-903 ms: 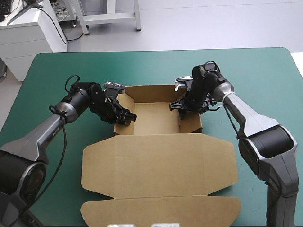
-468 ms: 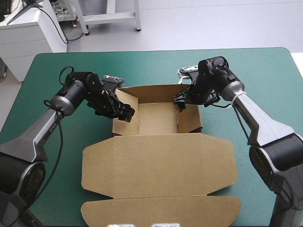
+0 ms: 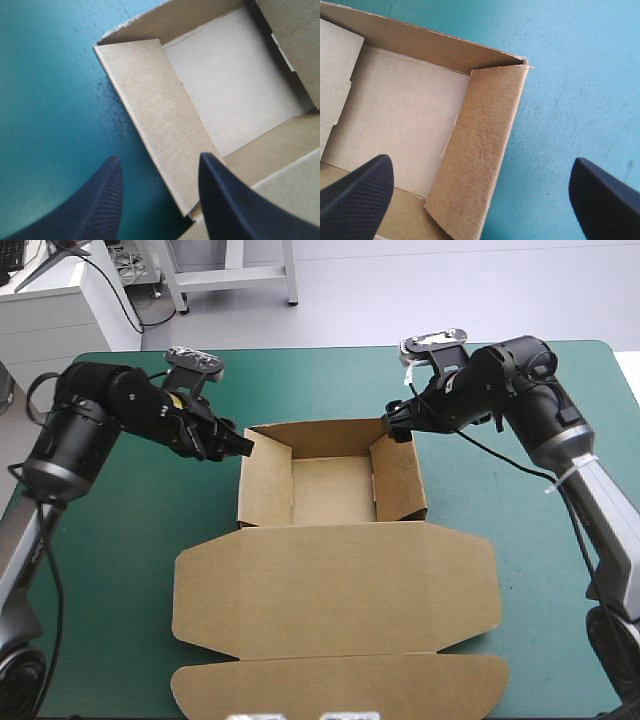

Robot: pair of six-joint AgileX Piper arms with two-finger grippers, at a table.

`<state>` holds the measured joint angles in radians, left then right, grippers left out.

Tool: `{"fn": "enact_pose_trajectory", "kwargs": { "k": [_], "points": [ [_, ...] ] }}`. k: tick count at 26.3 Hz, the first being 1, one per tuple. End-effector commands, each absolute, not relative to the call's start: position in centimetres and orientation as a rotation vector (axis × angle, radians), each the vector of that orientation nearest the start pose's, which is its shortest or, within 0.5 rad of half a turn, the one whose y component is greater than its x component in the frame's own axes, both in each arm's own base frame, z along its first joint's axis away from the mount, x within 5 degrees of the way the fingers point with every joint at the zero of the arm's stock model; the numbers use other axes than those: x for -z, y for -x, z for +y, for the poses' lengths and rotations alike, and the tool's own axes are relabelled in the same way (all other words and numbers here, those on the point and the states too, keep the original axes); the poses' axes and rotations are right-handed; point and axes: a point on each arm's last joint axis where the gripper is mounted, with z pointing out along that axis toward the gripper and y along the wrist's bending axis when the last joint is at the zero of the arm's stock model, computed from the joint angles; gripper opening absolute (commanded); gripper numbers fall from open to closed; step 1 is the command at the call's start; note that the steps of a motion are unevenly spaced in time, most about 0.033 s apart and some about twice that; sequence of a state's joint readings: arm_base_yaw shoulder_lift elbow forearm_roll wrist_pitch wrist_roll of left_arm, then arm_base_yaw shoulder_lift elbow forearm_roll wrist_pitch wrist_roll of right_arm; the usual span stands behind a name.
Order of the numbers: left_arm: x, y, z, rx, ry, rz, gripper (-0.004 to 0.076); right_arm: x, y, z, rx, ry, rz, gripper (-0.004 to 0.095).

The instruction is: Fold the box

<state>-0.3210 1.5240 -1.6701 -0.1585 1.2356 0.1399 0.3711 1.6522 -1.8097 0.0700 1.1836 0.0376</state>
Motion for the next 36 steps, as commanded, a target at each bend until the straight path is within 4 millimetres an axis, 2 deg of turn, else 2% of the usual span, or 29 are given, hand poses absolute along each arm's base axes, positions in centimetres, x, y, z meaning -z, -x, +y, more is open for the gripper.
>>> {"fn": "enact_pose_trajectory", "kwargs": {
  "k": [1, 6, 8, 12, 17, 22, 27, 28, 29, 31, 32, 34, 36],
  "points": [
    [-45.2, -26.0, -9.6, 0.215, -0.556, 2.376, 0.0186, -44.0, -31.2, 12.5, -0.262, 0.409, 2.378, 0.0878],
    [-46.3, -23.9, -7.9, 0.052, -0.605, 2.357, 0.0036, -43.6, -31.5, 12.5, -0.246, 0.412, 2.391, 0.0878],
    [-46.4, -23.1, -7.6, 0.044, -0.609, 2.35, 0.0015, -43.3, -31.7, 12.6, -0.246, 0.407, 2.404, 0.0878],
    [-45.3, -21.7, -7.6, 0.113, -0.639, 2.377, 0.0014, -41.7, -33.0, 13.0, -0.235, 0.402, 2.452, 0.0878],
    [-41.8, -20.4, -7.3, 0.118, -0.666, 2.482, 0.0014, -38.4, -35.3, 13.9, -0.215, 0.415, 2.551, 0.0878],
    [-37.2, -19.1, -6.9, 0.114, -0.69, 2.592, 0.0014, -34.0, -37.7, 14.8, -0.191, 0.429, 2.658, 0.0878],
    [-32.8, -17.6, -7.1, 0.225, -0.673, 2.659, 0.0014, -30.1, -39.5, 15.5, -0.17, 0.441, 2.751, 0.0847],
    [-31.5, -16.9, -7.2, 0.276, -0.651, 2.663, 0.0014, -29.1, -39.9, 15.6, -0.164, 0.444, 2.775, 0.076],
    [-31.1, -16.6, -7.1, 0.292, -0.643, 2.661, 0.0014, -28.9, -39.9, 15.6, -0.163, 0.444, 2.779, 0.0706],
    [-29.7, -15.6, -6.9, 0.313, -0.631, 2.676, 0.0014, -28.5, -40.1, 15.7, -0.161, 0.445, 2.785, 0.0427],
    [-29.3, -15.0, -6.7, 0.312, -0.631, 2.682, 0.0014, -28.5, -40.2, 15.7, -0.161, 0.444, 2.776, 0.0198],
    [-29.3, -14.3, -6.5, 0.31, -0.632, 2.67, 0.0014, -28.6, -40.3, 15.7, -0.163, 0.44, 2.769, -0.001],
    [-29.7, -13.8, -6.3, 0.311, -0.627, 2.635, 0.0014, -28.6, -40.3, 15.7, -0.163, 0.443, 2.768, -0.0019]
  ]
}}
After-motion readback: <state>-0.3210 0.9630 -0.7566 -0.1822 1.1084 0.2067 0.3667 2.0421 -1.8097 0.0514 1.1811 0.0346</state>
